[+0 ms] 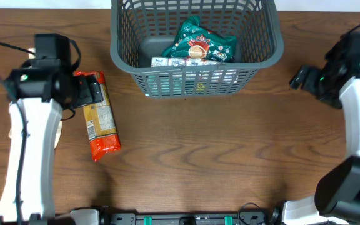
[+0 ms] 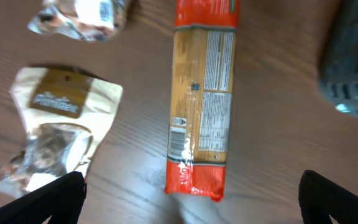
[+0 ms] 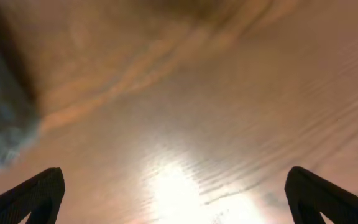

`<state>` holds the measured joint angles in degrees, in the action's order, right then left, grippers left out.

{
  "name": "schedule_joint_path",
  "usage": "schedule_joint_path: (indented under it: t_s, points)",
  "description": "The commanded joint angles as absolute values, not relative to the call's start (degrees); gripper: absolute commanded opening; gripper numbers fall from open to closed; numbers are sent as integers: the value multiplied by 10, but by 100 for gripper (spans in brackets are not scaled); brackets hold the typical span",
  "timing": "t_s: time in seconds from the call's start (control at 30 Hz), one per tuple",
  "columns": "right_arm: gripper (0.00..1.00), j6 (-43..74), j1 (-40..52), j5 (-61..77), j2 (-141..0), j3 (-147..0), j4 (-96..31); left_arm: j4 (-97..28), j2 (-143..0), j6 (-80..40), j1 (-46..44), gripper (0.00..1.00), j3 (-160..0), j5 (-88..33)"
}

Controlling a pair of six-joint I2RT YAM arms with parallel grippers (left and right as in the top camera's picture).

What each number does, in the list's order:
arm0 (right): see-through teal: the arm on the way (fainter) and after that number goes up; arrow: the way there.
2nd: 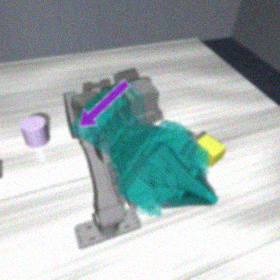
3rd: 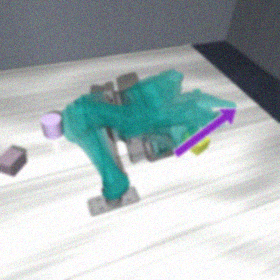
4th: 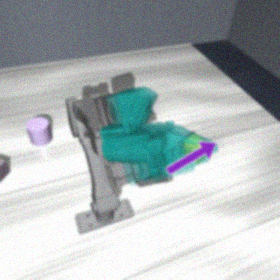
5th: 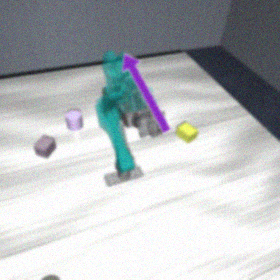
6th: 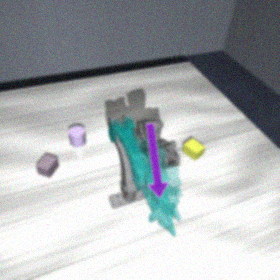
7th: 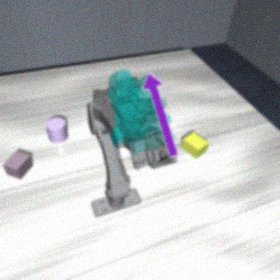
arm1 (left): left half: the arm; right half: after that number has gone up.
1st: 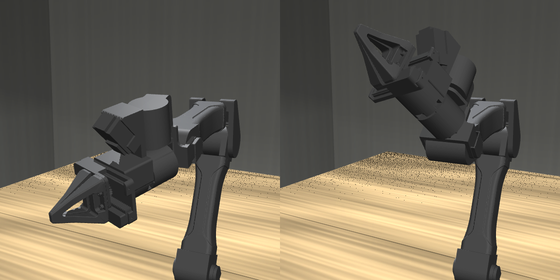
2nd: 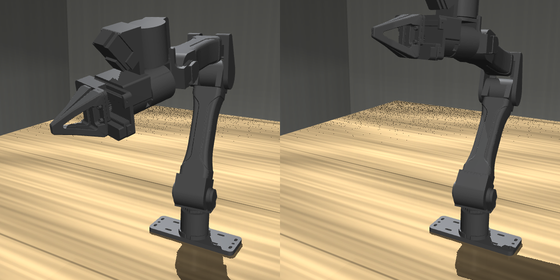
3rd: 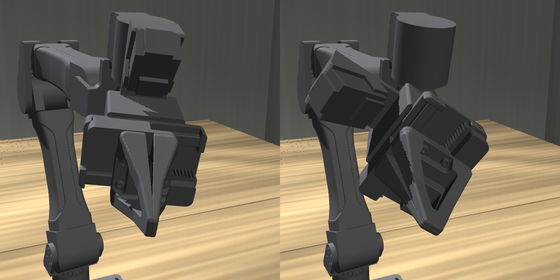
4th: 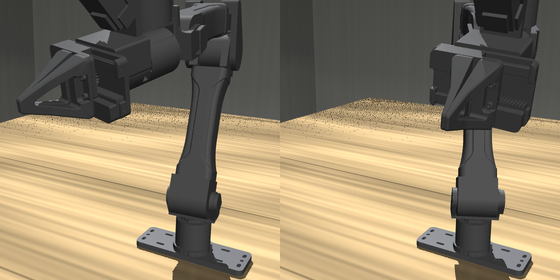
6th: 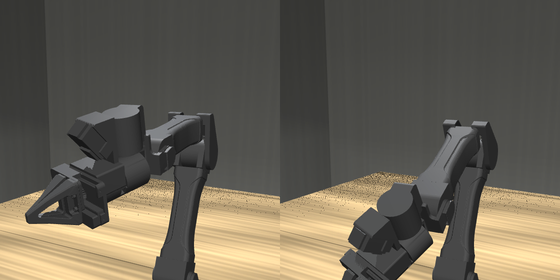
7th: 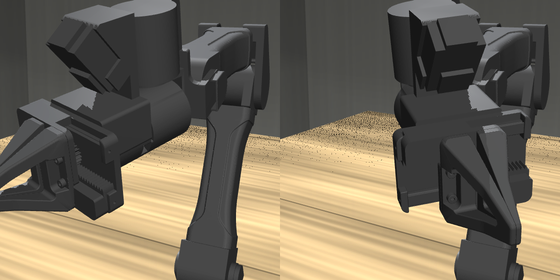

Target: Pack container

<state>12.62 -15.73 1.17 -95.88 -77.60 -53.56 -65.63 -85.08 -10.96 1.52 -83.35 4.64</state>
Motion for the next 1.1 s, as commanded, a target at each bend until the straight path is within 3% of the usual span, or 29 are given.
schedule_joint_path:
  t_s: [0.0, 0.47, 0.93, 1.0, 1.07]
  points:
    - [99, 132, -157, 20, -958, -719, -498, -630, -889, -119, 19, 99, -809, 31]
    - [99, 98, -157, 20, -957, -648, -448, -476, -1107, -86, 19, 99, -775, -8]
    - [99, 61, -157, 19, -957, -648, -447, -447, -1227, -93, 19, 100, -775, -9]
    - [99, 55, -157, 19, -957, -648, -444, -448, -1227, -93, 19, 94, -775, -9]
    - [99, 55, -157, 19, -957, -648, -442, -451, -1227, -93, 19, 77, -775, -9]
